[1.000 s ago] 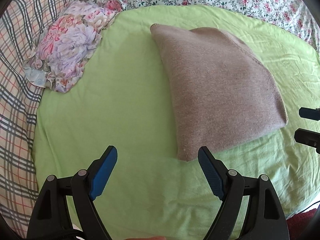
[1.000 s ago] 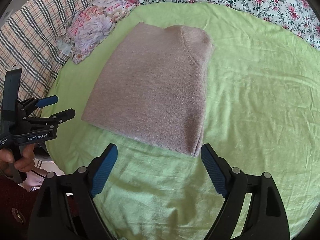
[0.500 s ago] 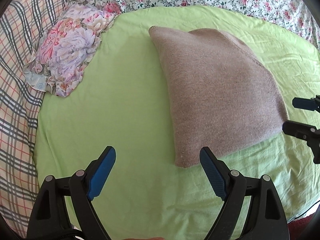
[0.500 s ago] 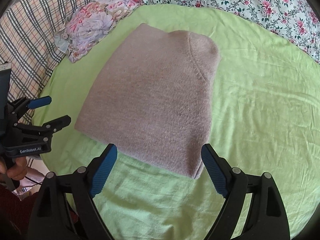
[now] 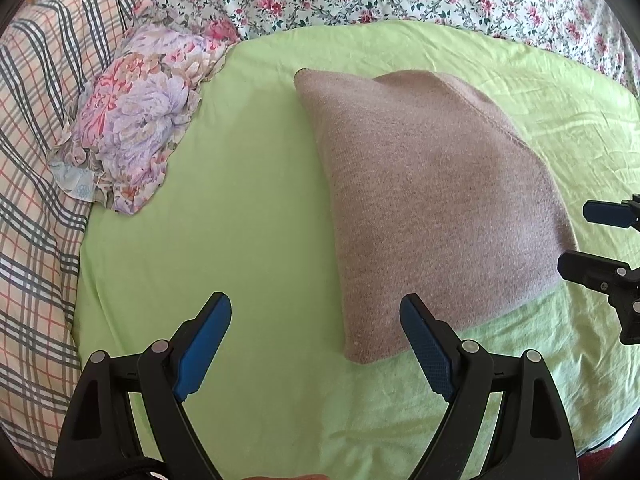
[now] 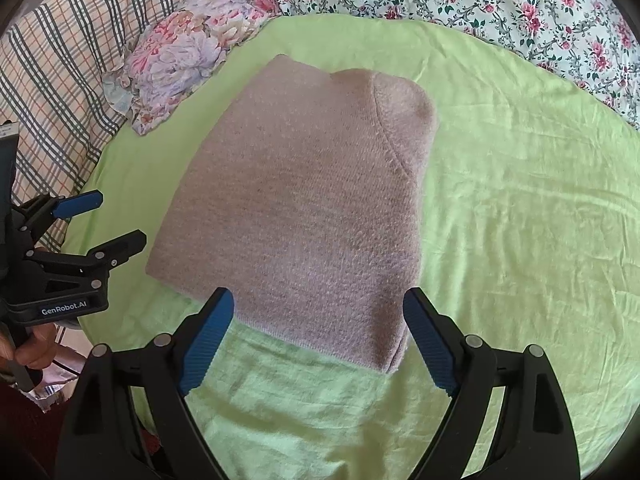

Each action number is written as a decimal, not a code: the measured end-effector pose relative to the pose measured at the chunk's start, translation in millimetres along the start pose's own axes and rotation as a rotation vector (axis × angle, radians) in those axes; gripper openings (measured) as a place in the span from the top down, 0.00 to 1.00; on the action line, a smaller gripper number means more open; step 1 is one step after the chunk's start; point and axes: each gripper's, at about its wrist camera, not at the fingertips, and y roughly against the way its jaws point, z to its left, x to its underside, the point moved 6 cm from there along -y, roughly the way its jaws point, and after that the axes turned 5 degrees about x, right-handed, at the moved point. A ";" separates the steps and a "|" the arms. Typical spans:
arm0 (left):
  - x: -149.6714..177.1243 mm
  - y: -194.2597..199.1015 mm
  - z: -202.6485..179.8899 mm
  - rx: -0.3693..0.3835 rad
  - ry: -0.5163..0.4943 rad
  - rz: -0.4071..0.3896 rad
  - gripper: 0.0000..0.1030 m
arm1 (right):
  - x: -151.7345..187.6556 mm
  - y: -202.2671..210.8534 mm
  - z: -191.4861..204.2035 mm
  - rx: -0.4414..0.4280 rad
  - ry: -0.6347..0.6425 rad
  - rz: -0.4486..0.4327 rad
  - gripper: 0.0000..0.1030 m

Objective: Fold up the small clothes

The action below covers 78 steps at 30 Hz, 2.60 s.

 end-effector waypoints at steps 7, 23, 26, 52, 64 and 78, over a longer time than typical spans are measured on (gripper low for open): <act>-5.4 -2.5 2.2 0.007 -0.012 -0.006 0.15 | -5.7 -0.2 1.9 0.001 0.003 -0.007 0.14; -10.4 -4.5 3.9 0.018 -0.018 -0.009 0.15 | -16.7 1.6 -0.1 0.001 0.000 -0.030 0.14; -12.5 -4.9 4.3 0.020 -0.021 -0.010 0.15 | -19.4 2.8 -0.6 0.002 -0.003 -0.035 0.14; -17.8 -5.3 3.1 0.030 -0.012 -0.016 0.14 | -24.4 3.0 -4.5 -0.002 -0.006 -0.046 0.13; -19.8 -3.3 0.6 0.032 -0.003 -0.020 0.14 | -29.0 6.3 -1.4 0.002 -0.018 -0.057 0.13; -26.7 -6.3 2.9 0.037 0.004 -0.024 0.14 | -29.7 4.2 -1.0 0.007 -0.036 -0.060 0.13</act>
